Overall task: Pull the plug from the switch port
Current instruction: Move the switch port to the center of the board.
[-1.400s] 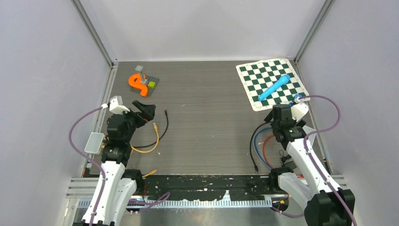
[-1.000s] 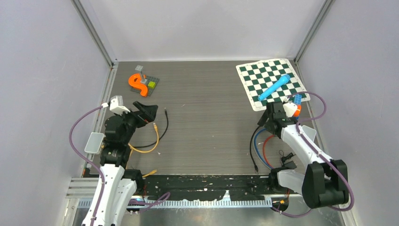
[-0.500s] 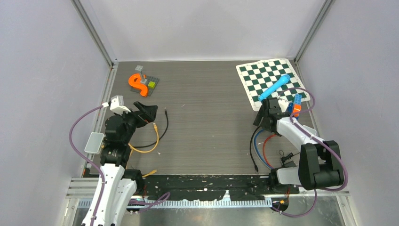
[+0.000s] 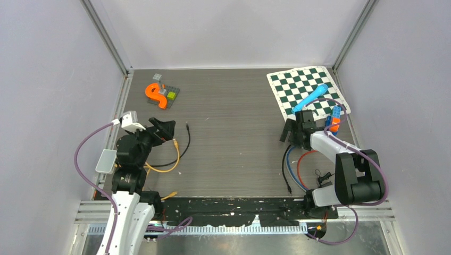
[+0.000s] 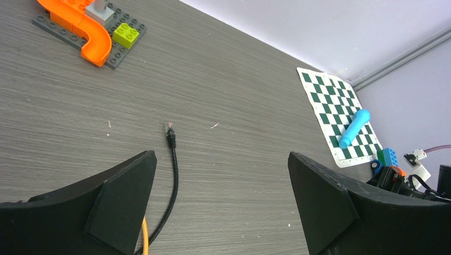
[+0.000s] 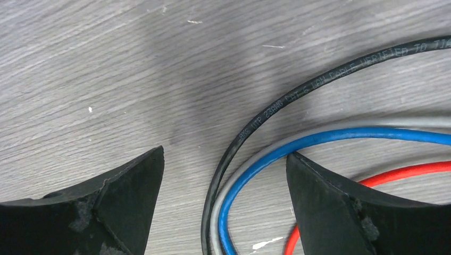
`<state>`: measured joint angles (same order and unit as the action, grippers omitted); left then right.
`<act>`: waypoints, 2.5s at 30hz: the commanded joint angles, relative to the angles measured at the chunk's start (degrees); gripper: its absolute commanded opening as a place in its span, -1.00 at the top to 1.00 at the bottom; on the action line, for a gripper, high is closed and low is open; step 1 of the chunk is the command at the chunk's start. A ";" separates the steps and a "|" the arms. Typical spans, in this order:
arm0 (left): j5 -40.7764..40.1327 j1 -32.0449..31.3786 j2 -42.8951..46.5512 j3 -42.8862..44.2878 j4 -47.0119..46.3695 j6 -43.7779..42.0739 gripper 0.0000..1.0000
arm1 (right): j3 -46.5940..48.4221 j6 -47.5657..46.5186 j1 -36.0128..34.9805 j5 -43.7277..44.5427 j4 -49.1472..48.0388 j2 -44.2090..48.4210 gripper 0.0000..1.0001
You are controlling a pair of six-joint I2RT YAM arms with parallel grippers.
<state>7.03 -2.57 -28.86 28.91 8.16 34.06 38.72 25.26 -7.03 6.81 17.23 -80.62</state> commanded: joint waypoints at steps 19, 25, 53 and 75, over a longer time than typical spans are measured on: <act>-0.19 0.10 -0.47 0.12 -1.79 0.17 -0.98 | -6.11 1.81 -23.89 -7.08 -1.13 3.30 -0.52; -0.16 0.05 -0.49 0.17 -1.46 -0.12 -0.98 | -3.43 2.92 -29.64 -4.72 2.61 7.41 -0.53; 0.68 0.14 1.97 -0.35 -0.91 0.13 -0.98 | 7.25 0.10 21.36 7.38 3.51 13.99 -0.91; 1.14 0.17 0.40 0.48 -1.56 0.09 -0.98 | 1.03 -1.27 25.95 0.46 -16.76 -1.68 -0.91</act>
<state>7.35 -2.57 -27.81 28.69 8.45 34.24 41.23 22.92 18.24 8.25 5.58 -81.82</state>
